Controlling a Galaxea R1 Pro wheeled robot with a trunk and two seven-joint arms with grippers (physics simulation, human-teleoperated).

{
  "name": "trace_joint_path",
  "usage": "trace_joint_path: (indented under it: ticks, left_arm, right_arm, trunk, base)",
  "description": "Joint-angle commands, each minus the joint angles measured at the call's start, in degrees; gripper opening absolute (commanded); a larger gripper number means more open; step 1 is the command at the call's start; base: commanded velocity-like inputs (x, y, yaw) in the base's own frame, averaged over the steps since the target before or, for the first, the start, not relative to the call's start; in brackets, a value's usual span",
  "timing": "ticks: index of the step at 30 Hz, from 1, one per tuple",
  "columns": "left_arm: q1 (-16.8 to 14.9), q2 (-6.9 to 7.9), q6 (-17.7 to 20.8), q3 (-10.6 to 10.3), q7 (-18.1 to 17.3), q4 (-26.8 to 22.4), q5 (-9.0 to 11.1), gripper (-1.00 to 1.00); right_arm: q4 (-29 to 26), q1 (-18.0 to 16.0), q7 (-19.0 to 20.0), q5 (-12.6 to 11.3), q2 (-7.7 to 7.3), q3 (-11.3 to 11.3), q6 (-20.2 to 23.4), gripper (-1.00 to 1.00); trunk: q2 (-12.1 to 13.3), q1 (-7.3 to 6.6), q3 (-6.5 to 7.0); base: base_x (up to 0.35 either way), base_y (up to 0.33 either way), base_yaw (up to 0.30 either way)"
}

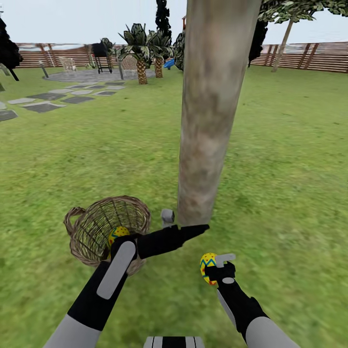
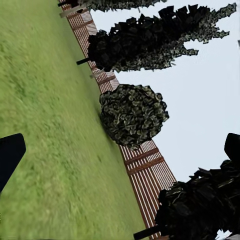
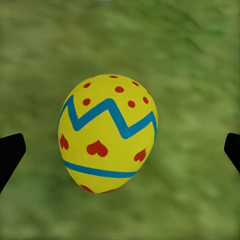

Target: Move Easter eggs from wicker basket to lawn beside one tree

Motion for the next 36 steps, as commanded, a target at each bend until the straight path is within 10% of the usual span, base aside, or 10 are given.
trace_joint_path:
  ticks: [1, 8, 36]
  left_arm:
    - [0.0, 0.06, 0.3, 0.1, -0.4, -0.2, 0.1, 1.00]
    - [0.2, 0.38, 0.2, 0.2, -6.0, -0.1, 0.1, 1.00]
    - [0.6, 0.30, 0.2, 0.3, -6.0, 0.2, 0.1, 1.00]
  right_arm:
    - [-0.1, 0.0, -0.3, 0.6, -0.02, 0.2, 0.6, 1.00]
    - [-3.4, 0.0, -0.4, 0.6, 0.21, 0.2, 0.7, 1.00]
    - [-3.6, 0.1, -0.5, 0.5, 0.24, 0.3, 0.7, 1.00]
  trunk:
    - [0.0, -0.01, -0.04]
    - [0.0, -0.01, 0.02]
    - [0.0, -0.01, 0.04]
  base:
    - [0.000, 0.000, 0.000]
    - [0.000, 0.000, 0.083]
    - [-0.124, 0.092, 0.005]
